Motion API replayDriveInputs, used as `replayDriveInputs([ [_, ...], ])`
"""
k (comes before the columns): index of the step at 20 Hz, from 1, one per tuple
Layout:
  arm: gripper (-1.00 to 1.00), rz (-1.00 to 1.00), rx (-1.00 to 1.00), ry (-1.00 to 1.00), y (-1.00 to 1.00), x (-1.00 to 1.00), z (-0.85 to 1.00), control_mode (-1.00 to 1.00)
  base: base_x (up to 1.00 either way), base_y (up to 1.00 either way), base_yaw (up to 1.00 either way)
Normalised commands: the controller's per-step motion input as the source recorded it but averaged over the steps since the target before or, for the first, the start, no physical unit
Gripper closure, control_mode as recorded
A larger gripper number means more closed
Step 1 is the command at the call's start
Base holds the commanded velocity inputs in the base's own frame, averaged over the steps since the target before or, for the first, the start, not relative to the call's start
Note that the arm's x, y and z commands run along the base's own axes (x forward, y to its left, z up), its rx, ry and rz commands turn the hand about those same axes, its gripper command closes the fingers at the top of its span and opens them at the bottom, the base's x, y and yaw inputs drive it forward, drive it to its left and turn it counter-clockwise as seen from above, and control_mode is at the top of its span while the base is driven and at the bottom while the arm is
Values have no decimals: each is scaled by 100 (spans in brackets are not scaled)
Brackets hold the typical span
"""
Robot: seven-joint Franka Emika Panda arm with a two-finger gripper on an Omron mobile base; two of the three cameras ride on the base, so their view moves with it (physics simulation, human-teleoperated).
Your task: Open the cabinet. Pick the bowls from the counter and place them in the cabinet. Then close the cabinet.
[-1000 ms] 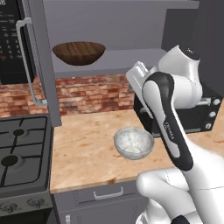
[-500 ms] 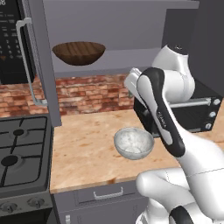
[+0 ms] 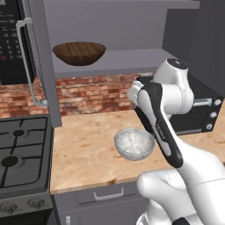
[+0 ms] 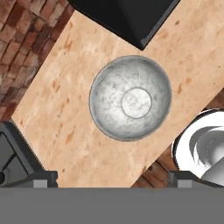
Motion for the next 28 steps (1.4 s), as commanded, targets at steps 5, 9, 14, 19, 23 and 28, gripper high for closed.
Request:
replayDriveInputs([
  [5, -100, 6, -7, -1, -20, 6, -39, -100, 0, 0, 0],
  [9, -100, 6, -6, 0, -22, 11, -33, -100, 0, 0, 0],
  [14, -100, 5, -5, 0, -21, 9, -26, -100, 0, 0, 0],
  [19, -100, 5, -4, 0, -23, 4, -19, -100, 0, 0, 0],
  [23, -100, 5, -3, 0, -21, 3, -20, -100, 0, 0, 0],
  [28, -100, 4, -3, 0, -17, 6, -24, -100, 0, 0, 0],
])
